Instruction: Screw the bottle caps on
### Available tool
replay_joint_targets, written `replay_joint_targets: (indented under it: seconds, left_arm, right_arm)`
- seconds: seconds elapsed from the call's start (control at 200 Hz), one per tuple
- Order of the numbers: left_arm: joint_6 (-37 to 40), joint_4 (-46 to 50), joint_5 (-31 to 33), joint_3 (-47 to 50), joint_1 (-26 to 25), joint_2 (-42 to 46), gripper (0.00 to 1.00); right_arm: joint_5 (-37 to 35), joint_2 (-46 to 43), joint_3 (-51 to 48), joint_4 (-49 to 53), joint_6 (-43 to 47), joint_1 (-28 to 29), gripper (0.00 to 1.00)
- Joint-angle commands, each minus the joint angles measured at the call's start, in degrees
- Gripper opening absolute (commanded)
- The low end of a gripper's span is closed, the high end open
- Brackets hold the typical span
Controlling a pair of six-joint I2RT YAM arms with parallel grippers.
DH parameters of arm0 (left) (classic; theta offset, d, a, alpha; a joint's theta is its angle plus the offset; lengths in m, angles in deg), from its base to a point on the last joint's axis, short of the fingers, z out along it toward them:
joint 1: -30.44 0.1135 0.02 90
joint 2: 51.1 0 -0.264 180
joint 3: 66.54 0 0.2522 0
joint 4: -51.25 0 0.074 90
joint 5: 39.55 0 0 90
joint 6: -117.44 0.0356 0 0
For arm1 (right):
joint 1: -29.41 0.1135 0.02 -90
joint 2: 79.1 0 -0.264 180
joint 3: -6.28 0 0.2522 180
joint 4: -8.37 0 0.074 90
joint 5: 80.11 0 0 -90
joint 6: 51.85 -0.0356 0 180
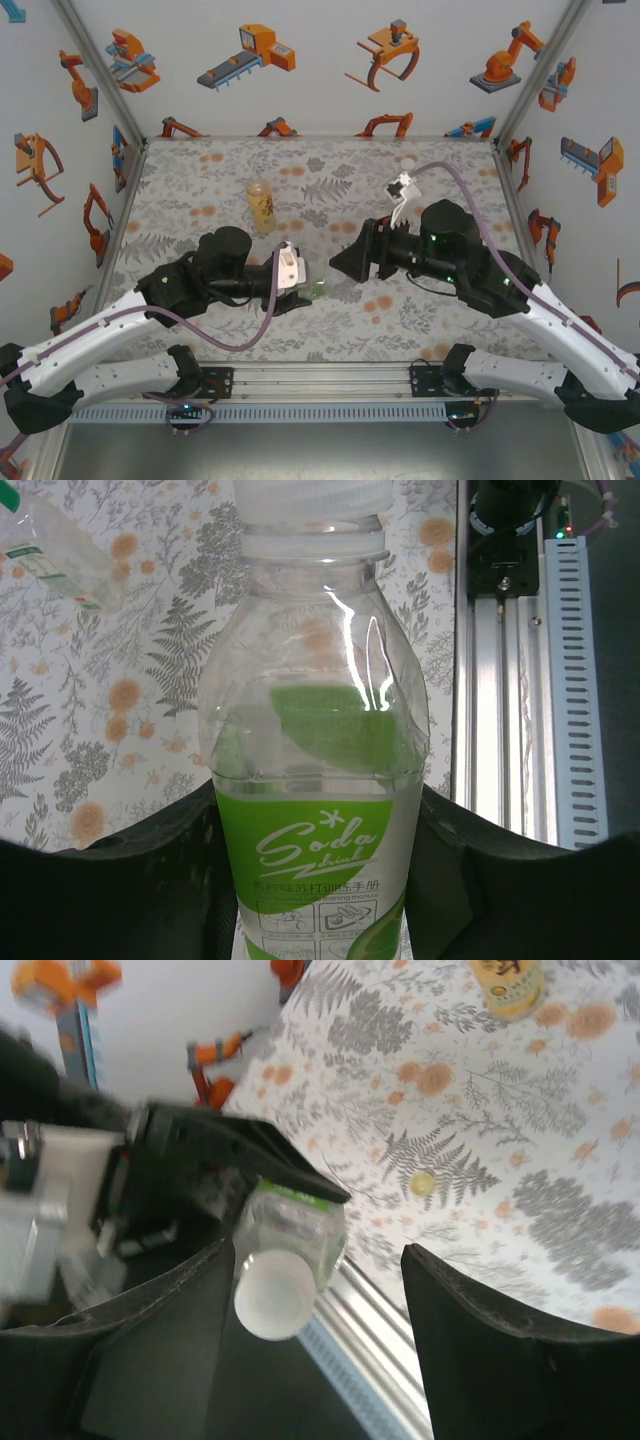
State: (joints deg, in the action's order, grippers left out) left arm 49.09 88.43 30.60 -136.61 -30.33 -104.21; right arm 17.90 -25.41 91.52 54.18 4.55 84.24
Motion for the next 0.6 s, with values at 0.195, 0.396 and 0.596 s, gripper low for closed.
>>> replay_joint_targets:
  seconds: [0.195, 0.396, 0.596]
  left_arm:
    - [1.09, 3.80, -4.64, -2.92, -0.25, 0.03, 0.00]
    - [0.89, 4.26, -5.19, -3.35, -0.31, -0.09, 0.00]
    - [0.85, 4.44, -5.05, -3.54, -0.30, 0.26, 0.00]
  right_arm:
    - [22.12, 2.52, 8.84, 12.55, 44.16, 0.10, 0.60]
    - [26.42, 3.93, 9.12, 11.71, 50.51, 0.10, 0.56]
    - [24.77, 3.79, 6.78, 7.78, 50.11, 0.10, 0.50]
